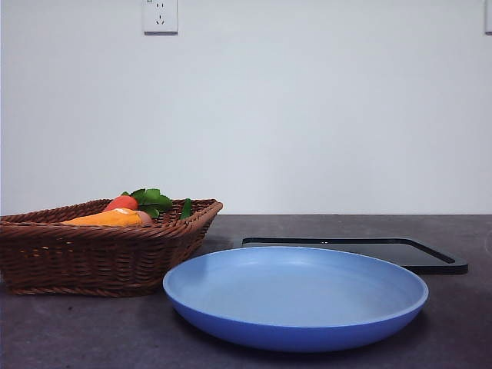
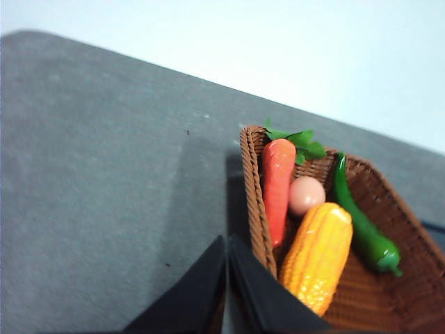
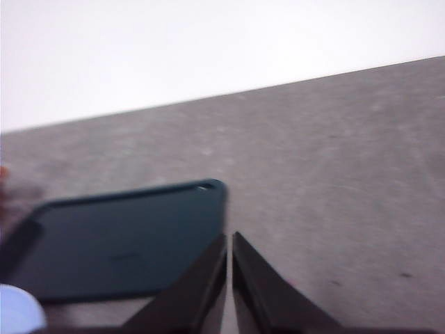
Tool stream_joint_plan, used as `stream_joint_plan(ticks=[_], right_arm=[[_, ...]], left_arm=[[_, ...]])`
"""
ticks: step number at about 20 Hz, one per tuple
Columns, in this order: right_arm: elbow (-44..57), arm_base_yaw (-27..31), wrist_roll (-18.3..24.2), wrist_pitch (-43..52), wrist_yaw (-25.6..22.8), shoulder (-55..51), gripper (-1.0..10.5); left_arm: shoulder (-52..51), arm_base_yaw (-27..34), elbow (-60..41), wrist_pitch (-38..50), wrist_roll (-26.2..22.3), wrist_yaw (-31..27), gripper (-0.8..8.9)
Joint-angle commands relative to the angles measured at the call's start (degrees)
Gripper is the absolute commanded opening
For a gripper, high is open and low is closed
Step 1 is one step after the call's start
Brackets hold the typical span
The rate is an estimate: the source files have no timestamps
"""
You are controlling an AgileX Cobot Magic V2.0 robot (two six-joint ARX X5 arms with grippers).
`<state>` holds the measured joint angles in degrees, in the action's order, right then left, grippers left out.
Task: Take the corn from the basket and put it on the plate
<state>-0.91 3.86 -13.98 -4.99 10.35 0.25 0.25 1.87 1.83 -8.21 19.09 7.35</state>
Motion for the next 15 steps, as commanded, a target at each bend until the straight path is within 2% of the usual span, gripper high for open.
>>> stream_joint_plan(ticks=[1,6,12,15], right_arm=[[-0.9,0.0,-6.7,1.0,0.3,0.0,0.0],[-5.4,0.0,-8.0,-0.9,0.1,0.2,0.0],[-13.7,0.0,-7.4,-5.9,0.5,5.0,0.0],[-18.2,0.0,-5.4,-9.0,3.6,9.4,0.0]], left_arm=[[-0.1,0.1,1.0,0.2,5.8,0.7,0.07],[1.1,0.1,5.9,-2.9,7.4,2.9,0.07],[7.3,0.1,14.1,-7.8,6.8,6.6,0.07],[12.0,0.1,18.8,-10.3,4.6,10.2,0.07]])
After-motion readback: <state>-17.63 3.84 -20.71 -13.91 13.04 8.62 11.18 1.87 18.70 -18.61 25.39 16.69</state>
